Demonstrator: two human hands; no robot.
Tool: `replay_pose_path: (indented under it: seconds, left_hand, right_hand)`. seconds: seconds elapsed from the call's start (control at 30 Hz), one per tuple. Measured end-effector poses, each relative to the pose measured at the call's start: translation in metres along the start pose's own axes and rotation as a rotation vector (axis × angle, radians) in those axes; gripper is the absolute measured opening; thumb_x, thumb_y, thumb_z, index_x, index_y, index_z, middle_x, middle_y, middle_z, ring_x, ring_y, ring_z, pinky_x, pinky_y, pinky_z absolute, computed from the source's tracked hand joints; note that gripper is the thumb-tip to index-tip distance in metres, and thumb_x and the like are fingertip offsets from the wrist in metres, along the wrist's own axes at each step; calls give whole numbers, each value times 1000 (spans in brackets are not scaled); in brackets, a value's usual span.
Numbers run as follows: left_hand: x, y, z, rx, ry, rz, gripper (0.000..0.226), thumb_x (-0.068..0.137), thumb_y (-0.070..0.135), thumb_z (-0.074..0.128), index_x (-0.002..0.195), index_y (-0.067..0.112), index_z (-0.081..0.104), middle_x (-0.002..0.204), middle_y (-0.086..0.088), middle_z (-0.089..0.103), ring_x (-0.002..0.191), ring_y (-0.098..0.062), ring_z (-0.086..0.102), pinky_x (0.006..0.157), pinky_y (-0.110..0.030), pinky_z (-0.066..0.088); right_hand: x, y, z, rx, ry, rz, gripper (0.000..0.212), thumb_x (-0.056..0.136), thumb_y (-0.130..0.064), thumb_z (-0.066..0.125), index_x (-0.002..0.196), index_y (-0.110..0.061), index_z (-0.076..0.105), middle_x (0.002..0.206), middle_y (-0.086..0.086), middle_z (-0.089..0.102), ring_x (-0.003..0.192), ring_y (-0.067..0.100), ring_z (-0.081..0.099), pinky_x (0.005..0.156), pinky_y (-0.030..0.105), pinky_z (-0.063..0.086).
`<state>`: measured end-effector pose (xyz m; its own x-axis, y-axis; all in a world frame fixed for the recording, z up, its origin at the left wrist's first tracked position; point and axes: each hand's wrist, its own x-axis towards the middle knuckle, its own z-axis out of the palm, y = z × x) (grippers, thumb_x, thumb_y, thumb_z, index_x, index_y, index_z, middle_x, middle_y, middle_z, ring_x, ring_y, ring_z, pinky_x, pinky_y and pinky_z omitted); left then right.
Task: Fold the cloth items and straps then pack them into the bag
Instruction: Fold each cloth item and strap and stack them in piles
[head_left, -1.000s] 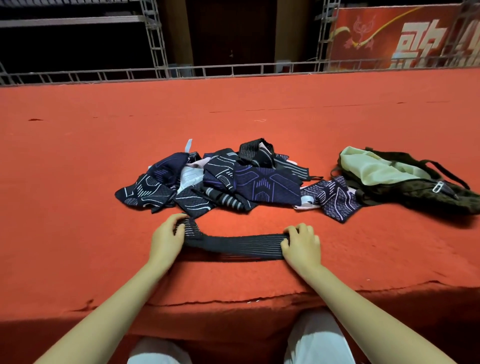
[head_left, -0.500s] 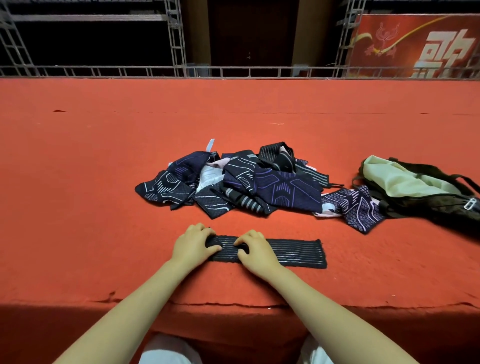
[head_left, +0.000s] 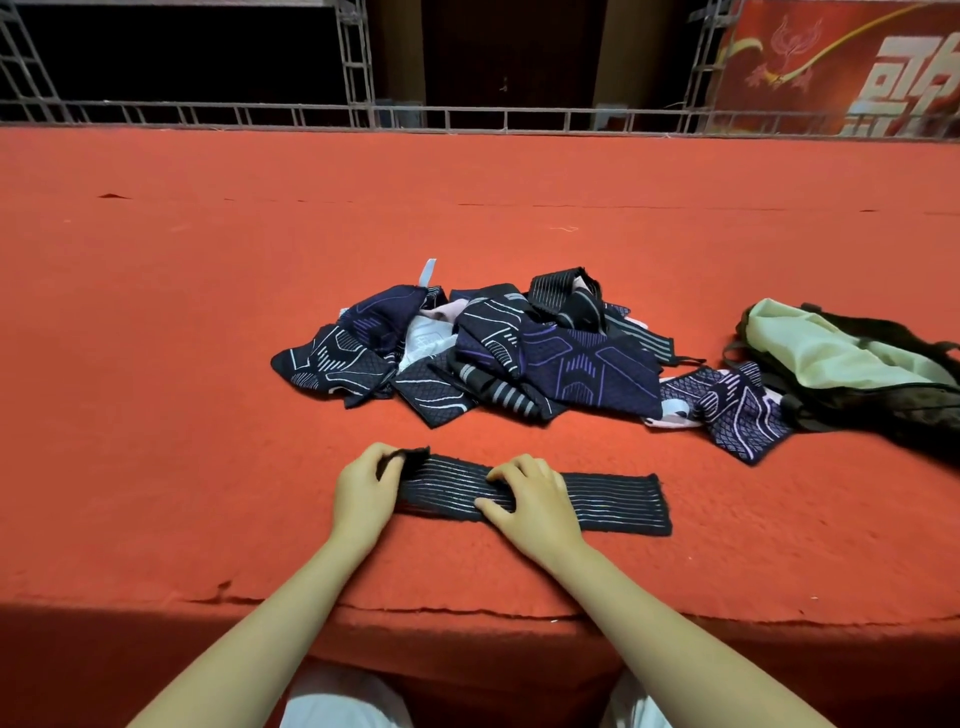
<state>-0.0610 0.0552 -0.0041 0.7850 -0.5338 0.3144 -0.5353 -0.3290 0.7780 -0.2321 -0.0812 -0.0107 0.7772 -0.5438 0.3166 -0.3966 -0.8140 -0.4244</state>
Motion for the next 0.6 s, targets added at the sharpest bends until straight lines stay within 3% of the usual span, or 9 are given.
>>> replay_pose_path:
  seconds: [0.13,0.2,0.33,0.43,0.5,0.57,0.6]
  left_hand:
    - [-2,4,2,-180,73,-113,16,90,6,58,76,12,61,67,7,60,64,-5,51,58,-10,36]
    - [-1,2,2,-244,129,-201,16,91,7,57,75,8,60,62,3,54,60,-9,46,58,-14,36]
    - [4,-6,-3,-532,283,-412,29,93,15,55,66,10,44,67,-7,46,71,-16,47,72,-34,53]
    - [-6,2,-6,-453,258,-282,38,94,15,56,61,16,38,57,-2,37,58,-5,37,62,-26,43]
    - [-14,10,-9,-323,232,-137,33,92,11,58,61,14,50,53,-2,42,54,4,36,56,-19,34]
    - [-15,10,-12,-207,188,9,11,89,7,61,89,8,73,81,3,70,78,7,56,73,-12,43]
    - [-14,10,-13,-136,157,90,18,88,6,63,102,10,73,99,7,71,94,3,59,86,-12,43]
  right_hand:
    - [0,0,0,-24,-11,3,38,86,-51,56,115,-26,58,112,-9,51,110,13,43,103,31,28]
    - [-1,0,0,-31,-15,4,38,86,-51,56,115,-26,58,112,-9,51,110,14,43,103,31,29]
    - [0,-2,1,-62,-23,5,39,87,-52,54,116,-25,58,113,-7,52,110,16,44,101,32,31]
    - [0,-1,1,-65,-21,-8,39,87,-50,55,115,-23,58,111,-5,53,110,17,45,100,33,33]
    - [-1,-2,0,-36,-25,-10,38,87,-46,57,116,-22,58,112,-4,52,111,17,43,99,33,34]
    - [-1,-3,-3,74,34,9,33,88,-37,58,115,-18,59,112,-3,53,111,17,42,98,34,37]
    - [-2,-3,-5,145,99,25,30,87,-32,58,113,-17,60,110,-2,54,111,16,43,98,34,38]
